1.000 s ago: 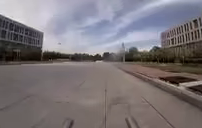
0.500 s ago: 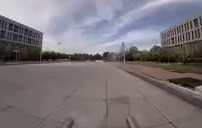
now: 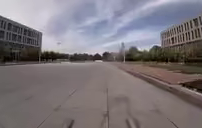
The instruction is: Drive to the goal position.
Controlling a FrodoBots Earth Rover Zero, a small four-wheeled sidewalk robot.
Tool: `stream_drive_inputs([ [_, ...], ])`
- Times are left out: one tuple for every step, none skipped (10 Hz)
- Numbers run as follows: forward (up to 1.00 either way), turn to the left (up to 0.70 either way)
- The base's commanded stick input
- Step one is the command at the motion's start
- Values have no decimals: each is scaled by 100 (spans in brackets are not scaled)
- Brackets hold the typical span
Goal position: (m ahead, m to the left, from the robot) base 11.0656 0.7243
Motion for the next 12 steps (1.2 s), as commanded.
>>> stream_drive_inputs([
  [100, 0],
  [100, 0],
  [100, 0],
  [100, 0],
  [100, 0],
  [100, 20],
  [100, 27],
  [100, 15],
  [100, 0],
  [100, 0],
  [100, 0],
  [100, 0],
])
